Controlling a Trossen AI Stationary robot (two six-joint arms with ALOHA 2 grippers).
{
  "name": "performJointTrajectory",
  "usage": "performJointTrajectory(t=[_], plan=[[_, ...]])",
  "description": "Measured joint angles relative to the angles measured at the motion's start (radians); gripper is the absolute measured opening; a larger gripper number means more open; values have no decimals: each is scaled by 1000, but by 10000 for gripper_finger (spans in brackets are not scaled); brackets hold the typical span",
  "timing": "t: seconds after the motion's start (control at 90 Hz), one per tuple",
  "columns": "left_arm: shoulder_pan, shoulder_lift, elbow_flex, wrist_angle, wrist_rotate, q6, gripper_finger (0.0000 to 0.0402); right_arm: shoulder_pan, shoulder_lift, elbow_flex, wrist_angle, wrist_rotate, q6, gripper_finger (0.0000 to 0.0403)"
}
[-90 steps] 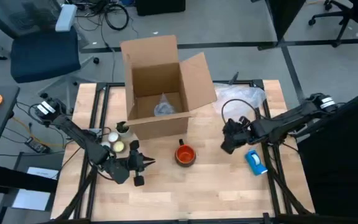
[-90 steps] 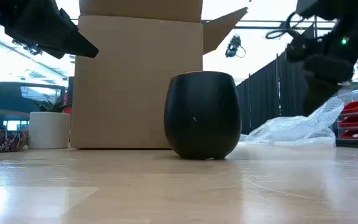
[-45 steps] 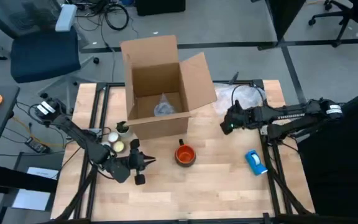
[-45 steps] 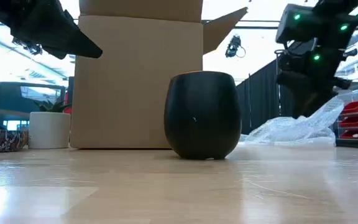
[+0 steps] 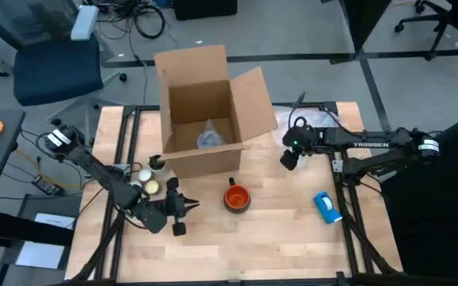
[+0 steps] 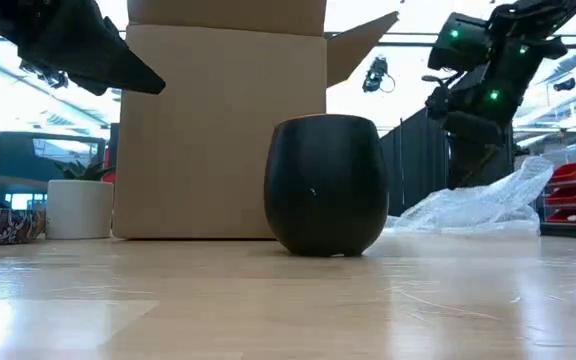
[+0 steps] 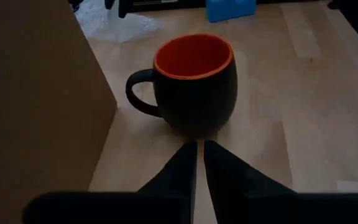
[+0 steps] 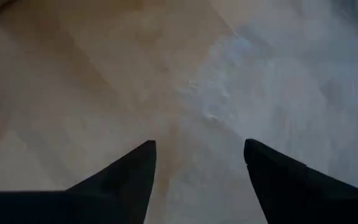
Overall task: Wrap mug
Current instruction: Prepare the bubble wrap
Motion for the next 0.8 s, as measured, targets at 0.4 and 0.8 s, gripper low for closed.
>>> performJointTrajectory(t=[0.4,0.8], plan=[[0,0,0,0,0,0,16,-19,39,0,14,104,-605,186],[0,0,0,1,-1,0,16,-103,153,0,130,122,-524,76]])
